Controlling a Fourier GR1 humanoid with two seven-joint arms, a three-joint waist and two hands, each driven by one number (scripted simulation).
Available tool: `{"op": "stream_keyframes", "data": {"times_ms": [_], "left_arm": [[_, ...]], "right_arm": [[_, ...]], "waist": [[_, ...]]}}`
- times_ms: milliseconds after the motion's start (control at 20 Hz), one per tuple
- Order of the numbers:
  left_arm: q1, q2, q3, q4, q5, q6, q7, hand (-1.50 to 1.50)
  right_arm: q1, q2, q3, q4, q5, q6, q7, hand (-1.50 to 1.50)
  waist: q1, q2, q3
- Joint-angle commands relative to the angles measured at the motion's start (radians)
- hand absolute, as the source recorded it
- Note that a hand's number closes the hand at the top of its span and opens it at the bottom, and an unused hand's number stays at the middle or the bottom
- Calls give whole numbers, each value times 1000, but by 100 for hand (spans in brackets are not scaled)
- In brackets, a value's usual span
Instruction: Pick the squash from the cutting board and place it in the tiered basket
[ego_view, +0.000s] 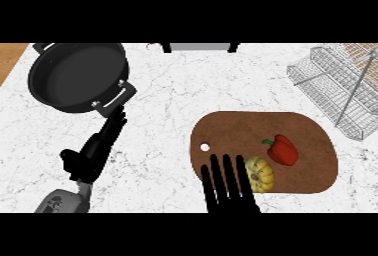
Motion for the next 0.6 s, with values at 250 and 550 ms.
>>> {"op": "stream_keyframes", "data": {"times_ms": [250,550], "left_arm": [[-3,-23,8,-49,-35,1,55,0],[7,-38,72,15,-54,-64,16,0]], "right_arm": [[79,23,-29,138,130,-94,62,-150],[117,-2,-62,170,144,-153,-10,-150]], "waist": [[9,4,2],[8,4,1]]}}
